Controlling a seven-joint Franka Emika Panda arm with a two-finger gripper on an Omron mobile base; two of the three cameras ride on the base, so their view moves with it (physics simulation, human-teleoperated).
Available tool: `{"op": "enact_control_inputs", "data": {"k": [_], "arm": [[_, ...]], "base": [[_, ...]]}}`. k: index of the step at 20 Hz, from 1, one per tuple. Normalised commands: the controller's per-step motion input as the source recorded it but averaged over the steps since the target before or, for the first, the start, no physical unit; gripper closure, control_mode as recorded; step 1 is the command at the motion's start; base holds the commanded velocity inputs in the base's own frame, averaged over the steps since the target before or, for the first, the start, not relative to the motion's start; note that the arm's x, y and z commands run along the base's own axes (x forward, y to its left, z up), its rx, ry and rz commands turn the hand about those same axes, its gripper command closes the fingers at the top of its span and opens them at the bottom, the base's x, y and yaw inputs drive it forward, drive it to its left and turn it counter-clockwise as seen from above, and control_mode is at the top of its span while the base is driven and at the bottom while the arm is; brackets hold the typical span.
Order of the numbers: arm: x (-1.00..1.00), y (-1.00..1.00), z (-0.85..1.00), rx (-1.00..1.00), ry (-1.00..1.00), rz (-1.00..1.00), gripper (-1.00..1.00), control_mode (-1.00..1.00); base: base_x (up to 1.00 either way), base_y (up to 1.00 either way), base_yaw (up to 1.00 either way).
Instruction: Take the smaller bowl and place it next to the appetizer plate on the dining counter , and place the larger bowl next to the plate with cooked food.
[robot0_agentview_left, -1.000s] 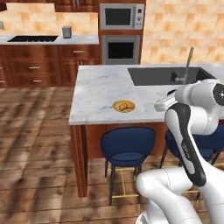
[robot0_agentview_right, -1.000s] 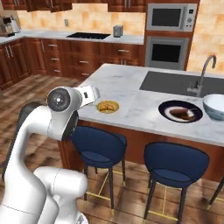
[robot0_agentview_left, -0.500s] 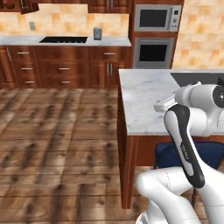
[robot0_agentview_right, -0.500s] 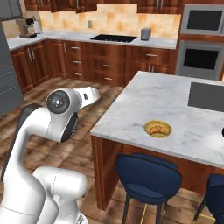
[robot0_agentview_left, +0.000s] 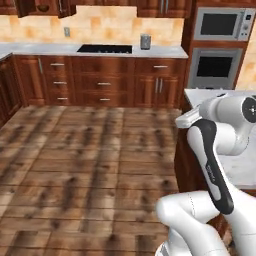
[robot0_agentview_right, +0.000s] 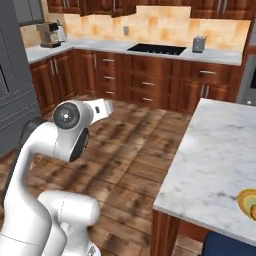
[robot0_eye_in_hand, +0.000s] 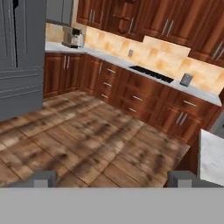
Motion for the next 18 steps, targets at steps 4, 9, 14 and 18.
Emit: {"op": "enact_control_inputs", "data": {"k": [4, 9, 14, 18], "arm": [[0.0, 0.0, 0.0, 0.0, 0.0, 0.0, -1.0, 1.0], [0.0, 0.0, 0.0, 0.0, 0.0, 0.0, -1.0, 1.0], [0.0, 0.0, 0.0, 0.0, 0.0, 0.0, -1.0, 1.0], [0.0, 0.0, 0.0, 0.0, 0.0, 0.0, -1.0, 1.0]], "base": [[0.98, 1.0, 0.0], [0.98, 1.0, -0.09], [1.0, 0.63, -0.13], [1.0, 0.49, -0.23]]}}
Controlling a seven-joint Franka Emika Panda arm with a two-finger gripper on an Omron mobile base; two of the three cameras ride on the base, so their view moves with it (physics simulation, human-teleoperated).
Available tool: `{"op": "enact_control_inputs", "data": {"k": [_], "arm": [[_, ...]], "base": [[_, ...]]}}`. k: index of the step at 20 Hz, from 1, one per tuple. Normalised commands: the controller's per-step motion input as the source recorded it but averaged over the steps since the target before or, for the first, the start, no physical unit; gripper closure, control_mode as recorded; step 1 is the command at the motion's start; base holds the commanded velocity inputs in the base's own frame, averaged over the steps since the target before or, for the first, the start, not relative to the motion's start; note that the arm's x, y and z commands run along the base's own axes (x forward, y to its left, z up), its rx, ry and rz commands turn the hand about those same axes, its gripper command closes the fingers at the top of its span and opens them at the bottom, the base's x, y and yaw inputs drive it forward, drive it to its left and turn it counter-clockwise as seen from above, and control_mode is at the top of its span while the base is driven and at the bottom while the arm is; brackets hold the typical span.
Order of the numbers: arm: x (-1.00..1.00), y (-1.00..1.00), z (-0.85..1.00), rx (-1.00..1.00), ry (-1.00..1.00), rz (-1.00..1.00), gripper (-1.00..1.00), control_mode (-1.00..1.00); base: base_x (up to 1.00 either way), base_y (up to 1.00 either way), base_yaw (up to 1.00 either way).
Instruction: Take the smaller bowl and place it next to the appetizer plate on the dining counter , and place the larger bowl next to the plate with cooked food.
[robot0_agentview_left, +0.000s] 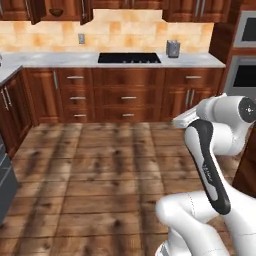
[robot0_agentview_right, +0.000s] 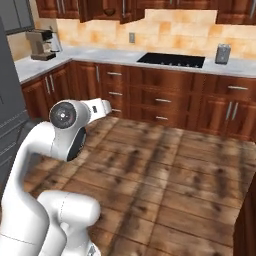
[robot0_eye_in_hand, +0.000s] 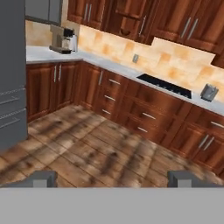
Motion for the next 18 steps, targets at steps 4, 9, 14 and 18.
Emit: {"op": "enact_control_inputs", "data": {"k": [4, 9, 14, 18], "arm": [[0.0, 0.0, 0.0, 0.0, 0.0, 0.0, -1.0, 1.0], [0.0, 0.0, 0.0, 0.0, 0.0, 0.0, -1.0, 1.0], [0.0, 0.0, 0.0, 0.0, 0.0, 0.0, -1.0, 1.0], [0.0, 0.0, 0.0, 0.0, 0.0, 0.0, -1.0, 1.0]], "base": [[1.0, 0.73, -0.13], [1.0, 0.92, -0.06], [1.0, 0.7, -0.09], [1.0, 0.56, -0.16]]}}
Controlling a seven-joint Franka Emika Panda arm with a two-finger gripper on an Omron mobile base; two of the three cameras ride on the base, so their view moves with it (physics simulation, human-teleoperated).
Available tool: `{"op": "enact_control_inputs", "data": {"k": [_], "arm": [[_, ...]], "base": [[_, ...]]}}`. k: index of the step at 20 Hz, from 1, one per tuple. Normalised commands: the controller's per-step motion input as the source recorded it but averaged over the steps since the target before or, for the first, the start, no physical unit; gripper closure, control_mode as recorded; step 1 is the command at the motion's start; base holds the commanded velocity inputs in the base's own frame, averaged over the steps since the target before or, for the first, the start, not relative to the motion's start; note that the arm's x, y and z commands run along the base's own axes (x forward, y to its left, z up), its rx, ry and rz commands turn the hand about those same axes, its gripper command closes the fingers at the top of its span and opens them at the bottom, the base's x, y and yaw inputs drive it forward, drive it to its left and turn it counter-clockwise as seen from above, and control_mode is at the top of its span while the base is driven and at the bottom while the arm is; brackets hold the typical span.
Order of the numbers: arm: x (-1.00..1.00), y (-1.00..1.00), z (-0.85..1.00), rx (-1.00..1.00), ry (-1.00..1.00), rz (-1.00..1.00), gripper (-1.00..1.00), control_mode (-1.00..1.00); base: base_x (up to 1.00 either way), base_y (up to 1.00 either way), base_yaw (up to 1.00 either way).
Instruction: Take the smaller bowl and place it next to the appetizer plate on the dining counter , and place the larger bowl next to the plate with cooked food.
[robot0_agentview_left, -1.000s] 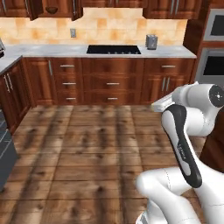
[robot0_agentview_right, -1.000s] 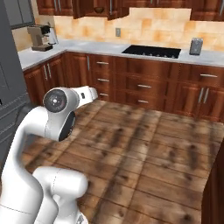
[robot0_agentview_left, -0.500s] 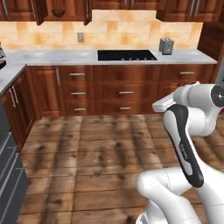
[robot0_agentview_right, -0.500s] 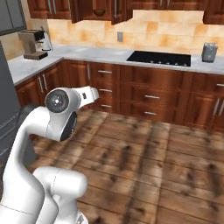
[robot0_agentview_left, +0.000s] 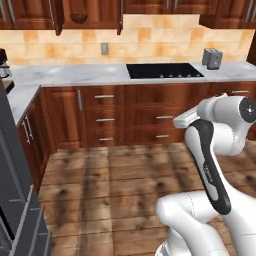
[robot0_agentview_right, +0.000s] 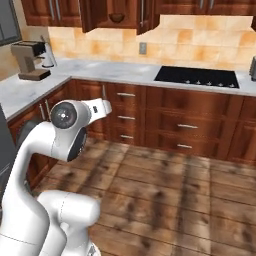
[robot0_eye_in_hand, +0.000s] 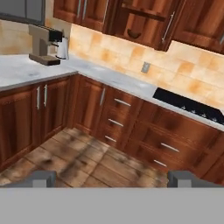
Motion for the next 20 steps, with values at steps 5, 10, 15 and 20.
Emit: {"op": "enact_control_inputs", "data": {"k": [5, 10, 15, 20], "arm": [[0.0, 0.0, 0.0, 0.0, 0.0, 0.0, -1.0, 1.0], [0.0, 0.0, 0.0, 0.0, 0.0, 0.0, -1.0, 1.0], [0.0, 0.0, 0.0, 0.0, 0.0, 0.0, -1.0, 1.0], [0.0, 0.0, 0.0, 0.0, 0.0, 0.0, -1.0, 1.0]], "base": [[1.0, 0.6, -0.14], [0.99, 0.36, -0.15], [0.98, 0.29, -0.12], [0.82, 0.47, -0.1]]}}
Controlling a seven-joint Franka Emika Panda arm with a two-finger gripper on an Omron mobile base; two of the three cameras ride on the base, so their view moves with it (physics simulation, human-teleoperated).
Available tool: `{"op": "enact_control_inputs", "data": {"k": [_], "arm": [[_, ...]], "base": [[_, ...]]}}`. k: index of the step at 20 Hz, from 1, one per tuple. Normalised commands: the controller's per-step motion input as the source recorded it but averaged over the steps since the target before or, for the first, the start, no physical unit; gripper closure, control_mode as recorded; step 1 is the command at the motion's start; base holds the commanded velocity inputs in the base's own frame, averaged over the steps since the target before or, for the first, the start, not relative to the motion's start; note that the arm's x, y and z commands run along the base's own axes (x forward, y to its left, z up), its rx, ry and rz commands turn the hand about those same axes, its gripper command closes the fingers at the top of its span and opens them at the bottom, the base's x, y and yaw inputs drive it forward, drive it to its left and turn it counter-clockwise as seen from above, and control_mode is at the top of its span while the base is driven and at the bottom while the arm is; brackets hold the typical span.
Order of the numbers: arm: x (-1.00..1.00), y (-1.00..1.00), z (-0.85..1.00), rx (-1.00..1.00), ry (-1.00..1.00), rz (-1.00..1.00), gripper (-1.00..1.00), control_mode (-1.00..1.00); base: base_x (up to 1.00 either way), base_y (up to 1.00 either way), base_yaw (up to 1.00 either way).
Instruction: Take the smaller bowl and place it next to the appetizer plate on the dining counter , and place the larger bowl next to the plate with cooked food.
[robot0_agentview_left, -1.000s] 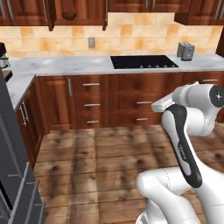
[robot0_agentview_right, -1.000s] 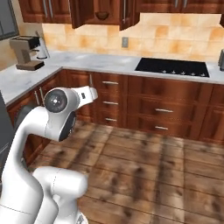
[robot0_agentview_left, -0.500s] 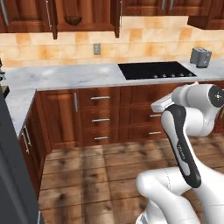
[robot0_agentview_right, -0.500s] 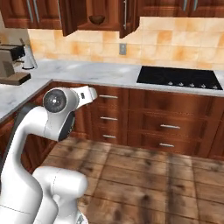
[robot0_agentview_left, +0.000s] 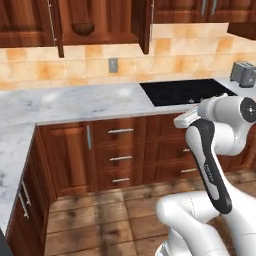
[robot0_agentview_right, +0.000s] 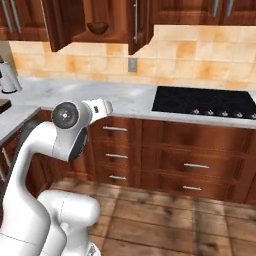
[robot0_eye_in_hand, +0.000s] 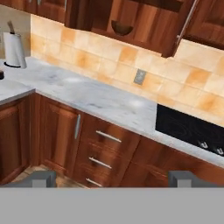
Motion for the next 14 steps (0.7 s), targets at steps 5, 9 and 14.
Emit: {"op": "enact_control_inputs", "data": {"k": [5, 9, 14], "arm": [[0.0, 0.0, 0.0, 0.0, 0.0, 0.0, -1.0, 1.0], [0.0, 0.0, 0.0, 0.0, 0.0, 0.0, -1.0, 1.0], [0.0, 0.0, 0.0, 0.0, 0.0, 0.0, -1.0, 1.0]], "base": [[0.78, 0.43, -0.06], [0.93, 0.62, 0.0], [0.96, 0.6, 0.0]]}}
